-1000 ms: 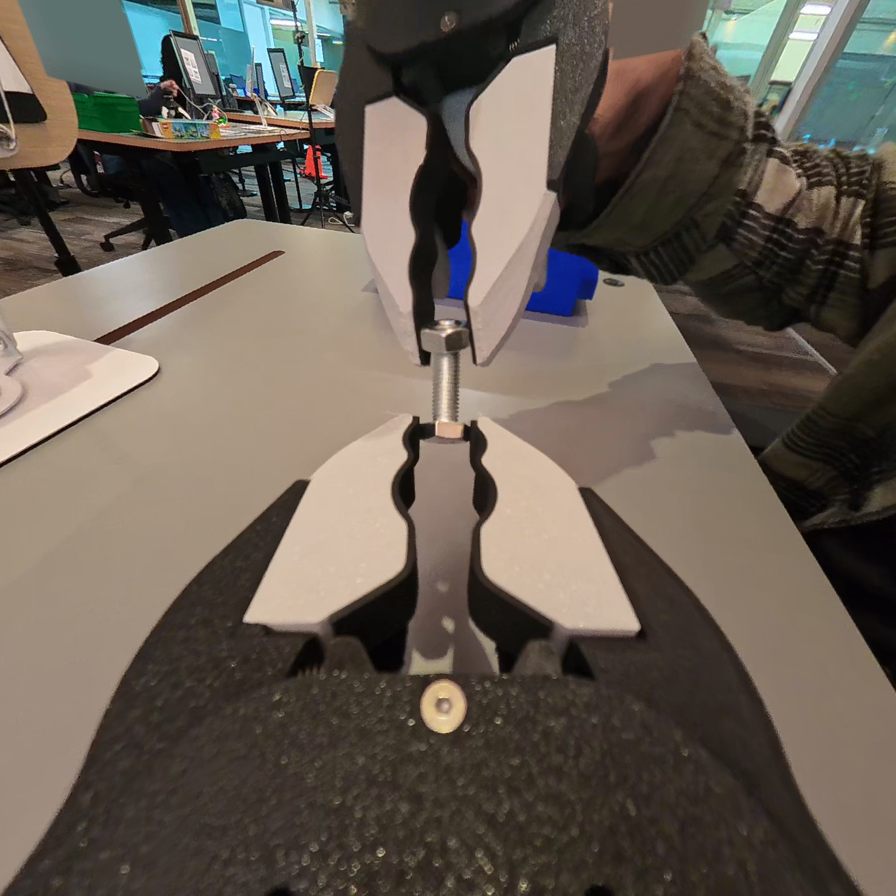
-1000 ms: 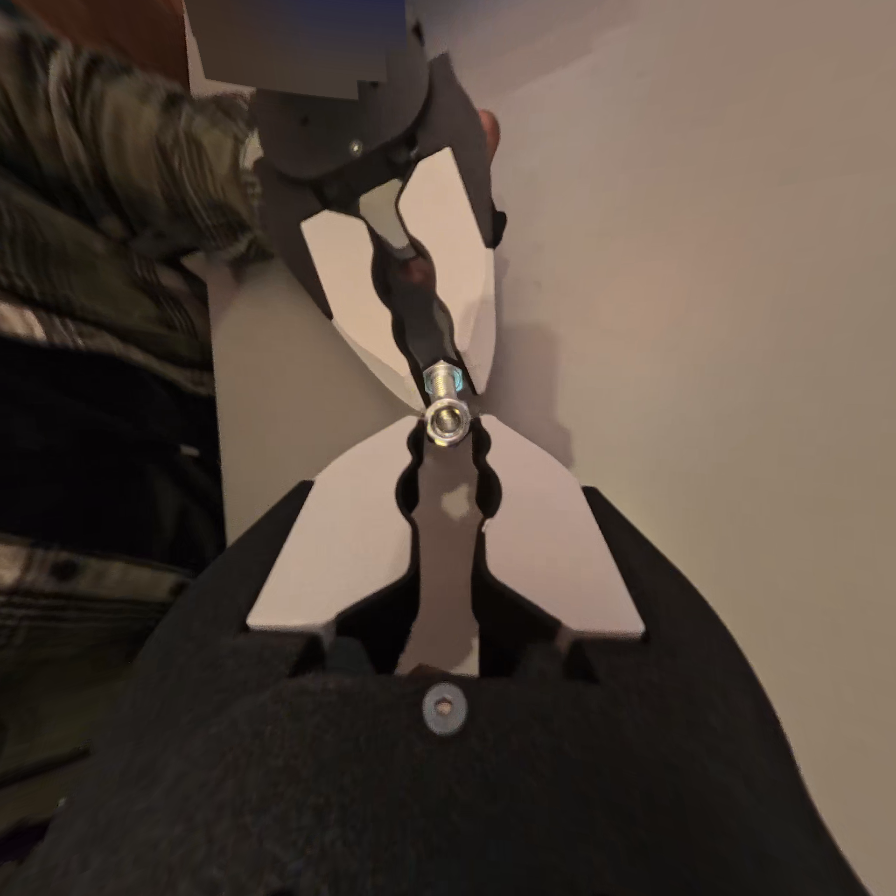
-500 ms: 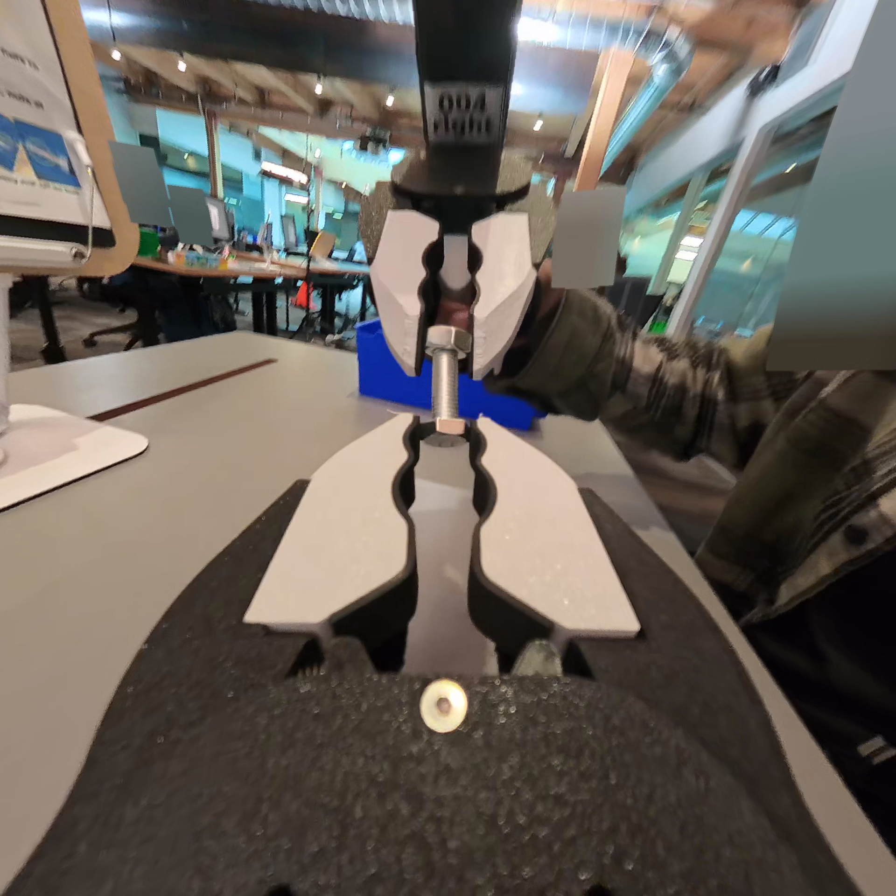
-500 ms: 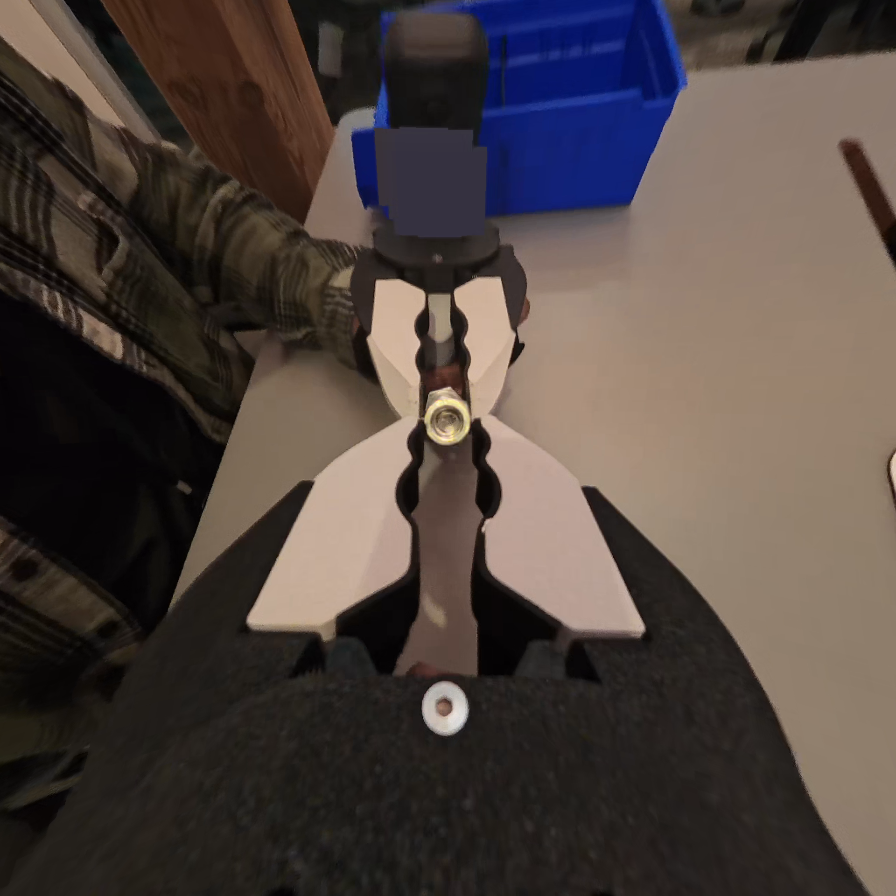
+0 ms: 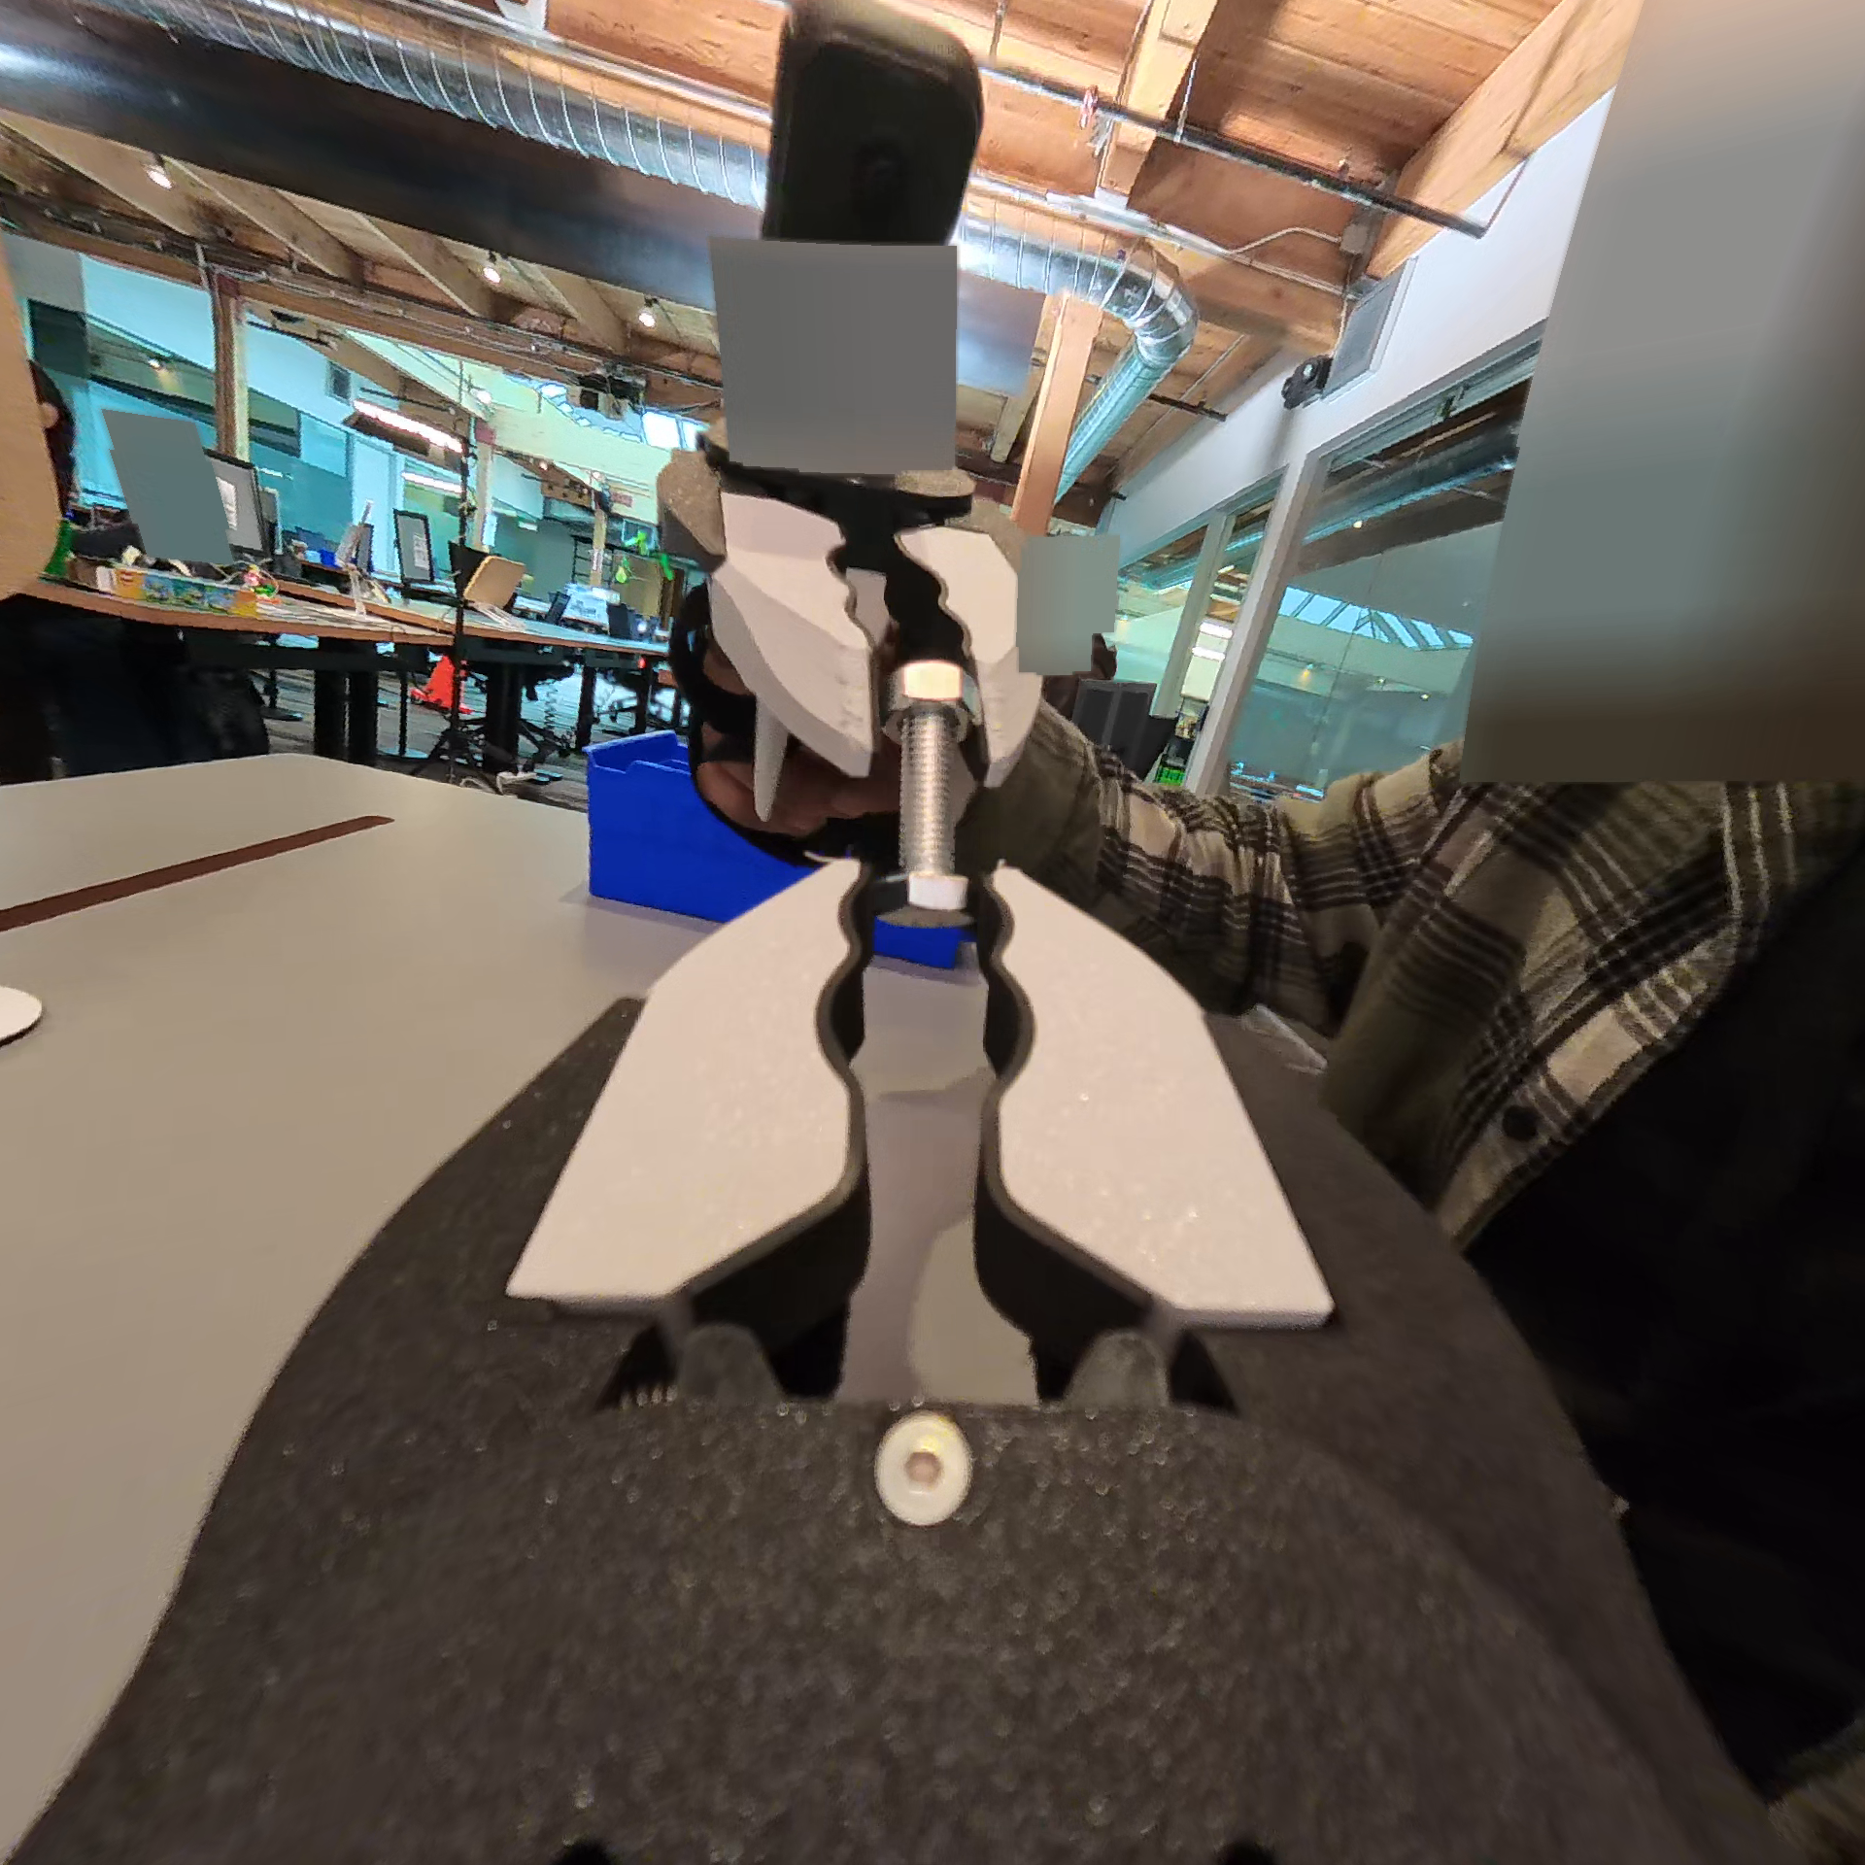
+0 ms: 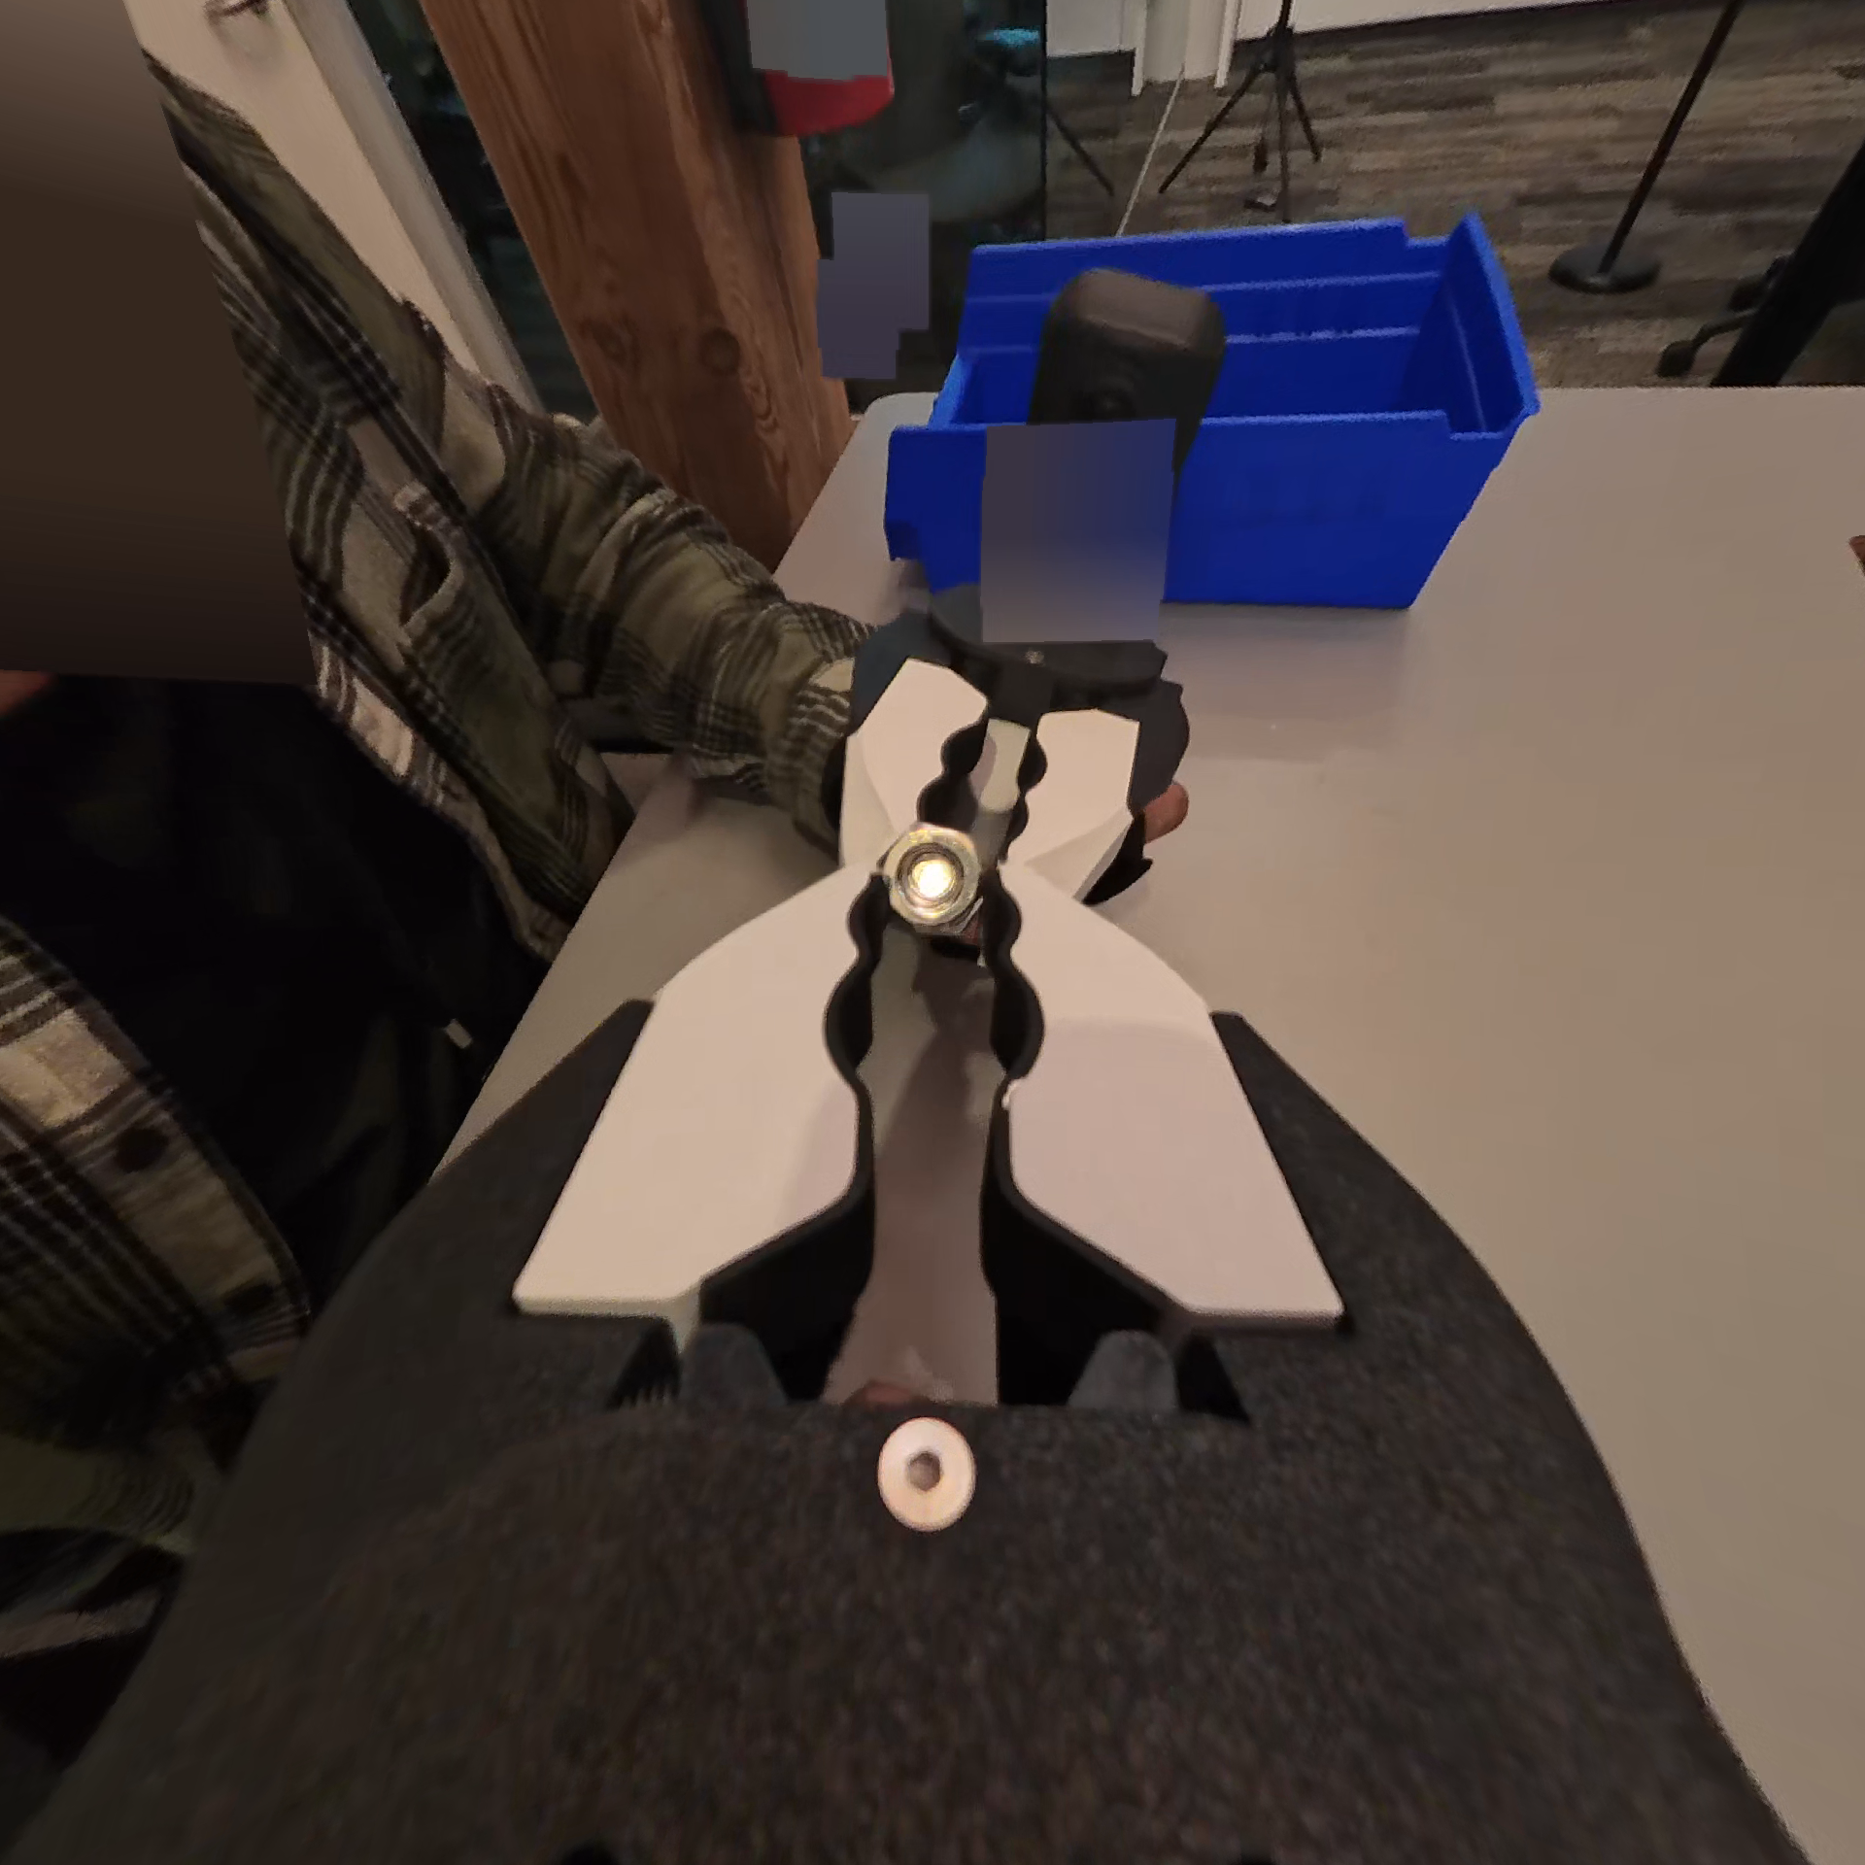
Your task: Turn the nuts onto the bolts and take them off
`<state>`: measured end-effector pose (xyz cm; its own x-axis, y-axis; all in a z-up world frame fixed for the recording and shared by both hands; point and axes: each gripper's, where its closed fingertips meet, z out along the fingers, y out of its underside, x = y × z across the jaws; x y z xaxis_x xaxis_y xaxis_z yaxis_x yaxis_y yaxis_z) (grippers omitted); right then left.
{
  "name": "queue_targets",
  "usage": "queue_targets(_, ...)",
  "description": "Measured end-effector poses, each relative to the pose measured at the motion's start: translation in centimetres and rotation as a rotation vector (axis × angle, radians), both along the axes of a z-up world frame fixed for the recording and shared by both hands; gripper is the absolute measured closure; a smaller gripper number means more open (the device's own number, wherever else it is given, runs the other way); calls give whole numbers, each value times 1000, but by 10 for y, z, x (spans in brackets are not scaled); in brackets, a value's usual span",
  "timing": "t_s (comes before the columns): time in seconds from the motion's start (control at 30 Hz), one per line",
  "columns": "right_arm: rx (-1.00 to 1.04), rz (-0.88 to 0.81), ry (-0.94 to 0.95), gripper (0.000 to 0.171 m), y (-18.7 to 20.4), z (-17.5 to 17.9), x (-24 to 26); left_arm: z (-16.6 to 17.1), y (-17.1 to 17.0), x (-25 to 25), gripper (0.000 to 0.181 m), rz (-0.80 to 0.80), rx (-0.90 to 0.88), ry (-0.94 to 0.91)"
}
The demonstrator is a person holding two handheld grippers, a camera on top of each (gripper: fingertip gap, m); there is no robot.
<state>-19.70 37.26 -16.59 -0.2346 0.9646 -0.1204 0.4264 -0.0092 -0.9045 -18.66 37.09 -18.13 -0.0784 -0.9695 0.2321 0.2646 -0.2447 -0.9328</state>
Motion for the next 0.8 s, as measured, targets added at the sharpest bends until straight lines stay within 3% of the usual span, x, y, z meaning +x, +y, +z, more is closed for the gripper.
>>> queue_targets(0.6, 65, 109, -293, 153, -5, -24, 17, -22, -4, 9, 163, -35, 51, 198)
queue_targets(0.8, 51, 88, -282, 153, -2, -24, 16, -22, -1, 8, 163, -15, 46, 192)
